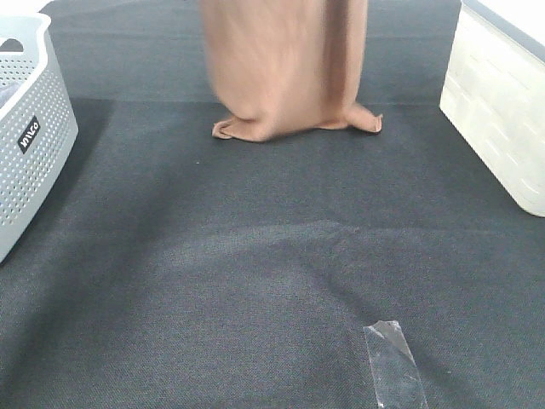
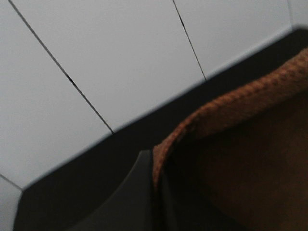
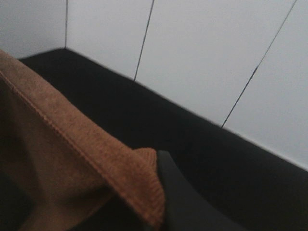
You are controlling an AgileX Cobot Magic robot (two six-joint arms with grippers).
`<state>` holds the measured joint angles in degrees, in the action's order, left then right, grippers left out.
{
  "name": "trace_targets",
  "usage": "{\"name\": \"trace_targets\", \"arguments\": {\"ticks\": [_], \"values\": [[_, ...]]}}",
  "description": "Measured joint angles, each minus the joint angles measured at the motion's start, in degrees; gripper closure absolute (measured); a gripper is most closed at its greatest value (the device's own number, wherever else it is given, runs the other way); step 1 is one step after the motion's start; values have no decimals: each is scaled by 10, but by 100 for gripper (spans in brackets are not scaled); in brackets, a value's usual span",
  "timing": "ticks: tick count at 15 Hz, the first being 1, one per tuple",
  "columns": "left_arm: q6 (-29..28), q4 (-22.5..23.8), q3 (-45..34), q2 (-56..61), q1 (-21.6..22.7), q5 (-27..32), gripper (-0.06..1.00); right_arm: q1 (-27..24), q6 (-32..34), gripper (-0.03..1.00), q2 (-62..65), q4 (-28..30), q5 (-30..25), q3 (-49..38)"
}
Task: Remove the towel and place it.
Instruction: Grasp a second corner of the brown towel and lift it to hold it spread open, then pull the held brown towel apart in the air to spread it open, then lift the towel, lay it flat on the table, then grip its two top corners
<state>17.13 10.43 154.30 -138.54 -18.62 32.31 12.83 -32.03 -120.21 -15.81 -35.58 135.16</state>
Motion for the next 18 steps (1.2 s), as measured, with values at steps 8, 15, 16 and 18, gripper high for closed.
{"name": "trace_targets", "arguments": {"ticks": [8, 15, 16, 18], "values": [[-22, -32, 4, 39, -33, 368, 94, 0, 119, 97, 47, 25, -333, 0], [-22, -100, -318, 250, -37, 367, 94, 1, 194, 97, 189, 27, -340, -196], [-16, -104, -379, 301, -38, 366, 94, 2, 194, 97, 229, 33, -340, -266], [-11, -99, -497, 392, -40, 360, 94, 6, 195, 97, 301, 42, -339, -389]]}}
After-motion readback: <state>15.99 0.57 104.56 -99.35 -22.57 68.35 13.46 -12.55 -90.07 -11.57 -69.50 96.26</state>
